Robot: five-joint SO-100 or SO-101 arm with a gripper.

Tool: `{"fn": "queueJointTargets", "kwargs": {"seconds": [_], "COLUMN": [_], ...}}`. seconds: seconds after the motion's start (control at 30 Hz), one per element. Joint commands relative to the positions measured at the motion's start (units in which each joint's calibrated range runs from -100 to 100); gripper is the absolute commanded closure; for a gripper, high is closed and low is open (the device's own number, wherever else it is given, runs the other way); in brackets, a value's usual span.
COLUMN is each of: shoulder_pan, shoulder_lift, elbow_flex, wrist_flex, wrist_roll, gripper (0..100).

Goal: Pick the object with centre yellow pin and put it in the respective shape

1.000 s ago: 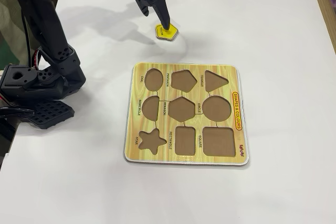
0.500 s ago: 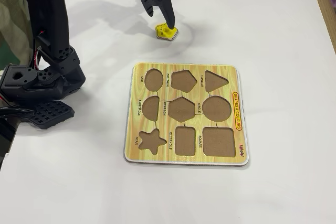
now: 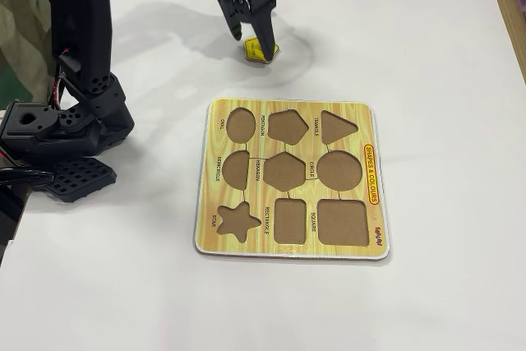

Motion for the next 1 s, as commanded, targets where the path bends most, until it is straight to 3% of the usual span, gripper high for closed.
{"fn": "queueJointTargets", "kwargs": {"seconds": [0.0,0.97], "shoulder_pan": [1.63,2.21], "shoulder_lift": [-0.29,0.13], "elbow_flex": [-2.88,-5.94], "wrist_flex": [-0.74,-1.86], "wrist_roll": [-0.04,0.43], "gripper": [72,72]}}
